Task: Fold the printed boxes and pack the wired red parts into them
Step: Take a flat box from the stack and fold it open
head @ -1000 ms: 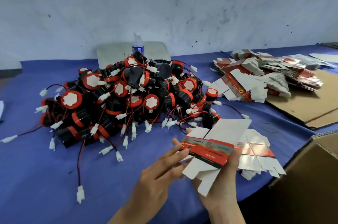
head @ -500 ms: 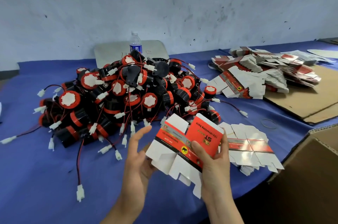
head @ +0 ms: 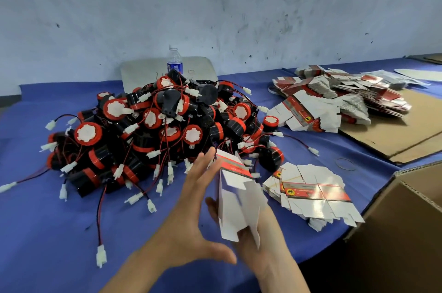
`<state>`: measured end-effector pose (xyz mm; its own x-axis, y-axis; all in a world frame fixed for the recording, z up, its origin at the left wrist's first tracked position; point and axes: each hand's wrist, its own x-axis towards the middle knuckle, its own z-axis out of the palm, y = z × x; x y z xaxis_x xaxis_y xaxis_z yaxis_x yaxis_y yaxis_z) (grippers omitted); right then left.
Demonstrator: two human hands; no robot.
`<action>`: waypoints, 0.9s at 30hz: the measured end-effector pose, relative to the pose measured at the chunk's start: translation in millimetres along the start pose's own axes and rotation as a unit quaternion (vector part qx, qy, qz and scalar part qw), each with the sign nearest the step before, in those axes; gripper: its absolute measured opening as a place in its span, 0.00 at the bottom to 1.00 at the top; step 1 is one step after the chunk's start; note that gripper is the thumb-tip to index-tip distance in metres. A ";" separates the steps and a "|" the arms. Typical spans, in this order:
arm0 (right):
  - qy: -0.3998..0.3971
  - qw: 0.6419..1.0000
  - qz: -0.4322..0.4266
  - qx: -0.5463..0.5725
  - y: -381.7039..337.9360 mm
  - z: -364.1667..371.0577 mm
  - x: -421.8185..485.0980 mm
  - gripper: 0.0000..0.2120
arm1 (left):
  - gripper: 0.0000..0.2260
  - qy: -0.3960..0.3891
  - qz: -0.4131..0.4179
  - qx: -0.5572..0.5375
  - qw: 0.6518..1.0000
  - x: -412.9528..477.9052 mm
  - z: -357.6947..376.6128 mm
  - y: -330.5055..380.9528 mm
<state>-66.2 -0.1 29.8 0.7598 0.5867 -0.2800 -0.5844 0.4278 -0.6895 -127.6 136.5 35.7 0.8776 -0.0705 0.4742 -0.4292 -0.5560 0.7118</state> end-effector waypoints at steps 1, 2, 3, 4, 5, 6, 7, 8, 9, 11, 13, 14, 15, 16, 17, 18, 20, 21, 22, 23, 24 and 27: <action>-0.018 1.000 -0.003 0.020 0.3 1.1 -4.2 0.11 | 0.52 0.002 0.023 0.043 0.999 2.4 -0.5 -2.6; -0.036 0.999 -0.009 0.029 1.2 -2.3 -7.9 0.11 | 0.52 0.013 0.051 0.089 0.995 6.8 0.0 -5.1; -0.034 0.997 0.008 0.069 1.1 -2.8 -9.0 0.13 | 0.49 0.032 0.084 0.130 0.988 10.0 0.0 -8.1; -0.040 0.994 0.018 0.101 -0.3 -1.3 -11.0 0.15 | 0.44 0.055 0.109 0.156 0.980 11.9 -0.5 -11.3; -0.096 0.992 0.033 0.080 1.3 -2.9 -9.6 0.15 | 0.40 0.069 0.119 0.160 0.977 12.8 -1.3 -13.1; -0.114 0.992 0.029 0.055 7.5 -3.8 -10.0 0.14 | 0.39 0.069 0.108 0.144 0.981 13.0 -2.9 -12.1; -0.091 0.994 -0.046 -0.044 12.0 -3.4 -10.7 0.12 | 0.41 0.065 0.085 0.109 0.988 13.3 -4.6 -9.8; -0.077 0.992 -0.068 -0.078 11.4 -5.3 -6.6 0.15 | 0.43 0.068 0.058 0.064 0.994 12.8 -6.0 -8.2; -0.083 0.986 -0.100 -0.105 5.5 -2.6 -3.5 0.20 | 0.45 0.075 0.034 0.020 0.996 12.4 -6.6 -7.9; -0.083 0.978 -0.147 -0.125 -5.0 -3.7 -5.0 0.22 | 0.45 0.079 0.001 -0.037 0.996 11.9 -5.5 -6.0; -0.066 0.955 -0.211 -0.200 -14.8 -4.5 -9.2 0.34 | 0.43 0.067 -0.020 -0.079 0.994 11.2 -1.9 -2.6; -0.060 0.953 -0.207 -0.213 -17.1 1.2 -7.4 0.37 | 0.42 0.065 -0.032 -0.104 0.992 10.6 -0.4 0.3; -0.043 0.956 -0.188 -0.221 -14.0 2.9 -1.7 0.35 | 0.42 0.066 -0.042 -0.126 0.989 10.4 0.8 2.9; -0.051 0.962 -0.179 -0.201 -9.0 -1.5 -3.3 0.32 | 0.41 0.066 -0.046 -0.140 0.987 10.0 2.2 4.5; -0.048 0.964 -0.174 -0.196 -6.6 -3.7 -2.7 0.28 | 0.41 0.066 -0.047 -0.143 0.986 10.0 3.6 5.2; -0.056 0.965 -0.171 -0.193 -5.7 -4.2 -2.5 0.25 | 0.42 0.064 -0.048 -0.143 0.987 9.7 5.6 4.8; -0.069 0.969 -0.168 -0.170 -5.9 -2.7 0.4 0.20 | 0.43 0.057 -0.067 -0.159 0.983 8.3 8.0 4.7; -0.068 0.971 -0.163 -0.160 -5.7 -0.5 1.0 0.19 | 0.44 0.052 -0.078 -0.170 0.981 7.2 9.0 4.7; -0.057 0.969 -0.175 -0.165 -3.9 0.8 0.8 0.17 | 0.45 0.051 -0.085 -0.176 0.979 6.5 10.1 5.1; -0.037 0.965 -0.194 -0.174 -0.3 2.3 -0.2 0.15 | 0.45 0.053 -0.089 -0.176 0.979 5.7 10.8 6.2; -0.015 0.962 -0.209 -0.175 2.7 3.8 -0.3 0.14 | 0.45 0.058 -0.094 -0.177 0.978 5.6 11.1 7.7; 0.013 0.953 -0.246 -0.175 6.3 5.6 -4.4 0.11 | 0.45 0.061 -0.105 -0.173 0.977 5.9 10.7 13.7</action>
<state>-74.8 3.8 30.5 0.9264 0.3563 0.1216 -0.0282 0.3879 -0.9213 -126.1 119.6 42.7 0.9309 0.1262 0.3428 -0.3083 -0.2320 0.9226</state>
